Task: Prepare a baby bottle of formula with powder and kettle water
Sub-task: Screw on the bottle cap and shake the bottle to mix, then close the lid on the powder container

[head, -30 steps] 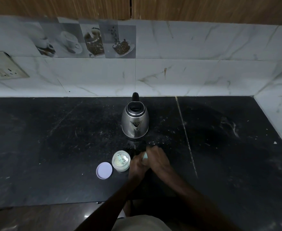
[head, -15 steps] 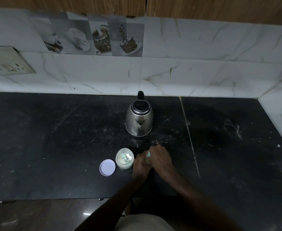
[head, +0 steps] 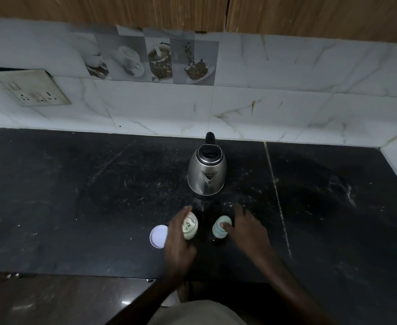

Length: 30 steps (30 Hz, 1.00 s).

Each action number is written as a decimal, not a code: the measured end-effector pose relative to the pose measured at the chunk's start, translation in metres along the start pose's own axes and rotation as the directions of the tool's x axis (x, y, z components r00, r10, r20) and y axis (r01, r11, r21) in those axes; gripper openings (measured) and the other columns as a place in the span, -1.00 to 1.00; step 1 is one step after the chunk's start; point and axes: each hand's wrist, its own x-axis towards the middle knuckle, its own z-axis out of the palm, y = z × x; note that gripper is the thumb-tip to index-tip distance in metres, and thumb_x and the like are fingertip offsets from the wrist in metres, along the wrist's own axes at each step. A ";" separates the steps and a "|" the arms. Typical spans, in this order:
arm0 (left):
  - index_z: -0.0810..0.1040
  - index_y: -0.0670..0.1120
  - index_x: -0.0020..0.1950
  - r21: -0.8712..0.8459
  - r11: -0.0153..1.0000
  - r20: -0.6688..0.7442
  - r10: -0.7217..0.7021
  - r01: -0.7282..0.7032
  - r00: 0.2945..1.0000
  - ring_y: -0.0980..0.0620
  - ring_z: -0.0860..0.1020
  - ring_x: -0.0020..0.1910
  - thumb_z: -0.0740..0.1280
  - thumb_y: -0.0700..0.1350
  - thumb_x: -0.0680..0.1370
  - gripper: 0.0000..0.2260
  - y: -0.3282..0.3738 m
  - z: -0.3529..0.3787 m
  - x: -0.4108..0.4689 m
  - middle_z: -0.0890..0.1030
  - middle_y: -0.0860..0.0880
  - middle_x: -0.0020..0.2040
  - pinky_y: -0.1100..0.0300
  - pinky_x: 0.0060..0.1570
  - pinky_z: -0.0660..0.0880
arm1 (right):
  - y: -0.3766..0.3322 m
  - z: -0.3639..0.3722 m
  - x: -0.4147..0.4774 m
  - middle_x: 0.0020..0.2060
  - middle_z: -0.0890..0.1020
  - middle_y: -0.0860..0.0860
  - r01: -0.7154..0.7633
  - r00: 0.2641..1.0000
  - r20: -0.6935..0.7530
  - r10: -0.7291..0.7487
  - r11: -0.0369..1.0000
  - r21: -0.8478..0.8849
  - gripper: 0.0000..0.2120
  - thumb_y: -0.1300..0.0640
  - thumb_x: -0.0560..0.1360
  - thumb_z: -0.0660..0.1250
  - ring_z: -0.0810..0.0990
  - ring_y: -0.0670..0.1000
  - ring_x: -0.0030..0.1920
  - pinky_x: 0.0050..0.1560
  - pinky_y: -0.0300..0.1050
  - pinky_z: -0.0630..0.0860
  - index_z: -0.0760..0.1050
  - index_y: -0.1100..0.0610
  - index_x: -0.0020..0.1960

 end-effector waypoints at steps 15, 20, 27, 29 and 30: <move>0.47 -0.17 0.45 0.582 0.782 0.106 -0.347 0.225 0.932 -0.29 0.48 0.31 0.56 -0.06 0.41 -0.35 -0.101 -0.040 0.041 0.50 -0.26 0.39 -0.12 0.27 0.46 | -0.032 0.008 -0.010 0.40 0.55 0.01 0.159 0.963 -0.230 -0.137 0.984 0.078 -0.55 0.05 0.62 0.35 0.62 0.09 0.30 0.20 0.07 0.60 0.46 0.06 0.50; 0.43 -0.18 0.42 0.303 0.923 -0.338 -0.128 0.236 0.932 -0.27 0.37 0.30 0.55 -0.18 0.40 -0.38 -0.037 -0.043 0.066 0.34 -0.31 0.35 -0.08 0.26 0.43 | -0.042 0.012 0.007 0.23 0.65 0.03 0.250 0.955 -0.223 -0.197 0.938 0.242 -0.64 0.01 0.59 0.41 0.68 0.07 0.12 0.14 0.01 0.60 0.56 0.06 0.36; 0.44 -0.18 0.26 0.007 0.985 -0.099 0.172 -0.173 0.980 0.12 0.39 0.37 0.44 0.01 0.41 -0.50 0.014 -0.010 0.056 0.41 -0.10 0.30 0.32 0.31 0.35 | -0.074 0.000 0.036 0.54 0.45 0.00 0.263 0.943 0.046 -0.331 0.820 0.509 -0.29 -0.26 0.58 0.38 0.45 -0.01 0.50 0.51 0.01 0.39 0.32 -0.01 0.62; 0.42 -0.16 0.28 -0.036 0.989 -0.061 0.142 -0.145 0.988 0.13 0.44 0.32 0.45 0.03 0.37 -0.45 0.003 -0.004 0.048 0.42 -0.04 0.27 0.24 0.21 0.45 | -0.076 -0.001 0.040 0.48 0.51 0.03 0.294 0.919 0.096 -0.383 0.825 0.483 -0.38 -0.12 0.58 0.44 0.47 -0.01 0.47 0.46 -0.06 0.40 0.41 0.08 0.56; 0.42 -0.14 0.29 -0.050 0.990 -0.045 0.126 -0.128 0.991 0.11 0.47 0.30 0.46 0.03 0.35 -0.43 -0.005 -0.002 0.045 0.43 -0.01 0.27 0.19 0.18 0.48 | -0.076 0.002 0.042 0.45 0.51 0.05 0.321 0.902 0.124 -0.414 0.834 0.448 -0.41 -0.04 0.56 0.47 0.48 0.00 0.44 0.41 -0.10 0.41 0.43 0.12 0.51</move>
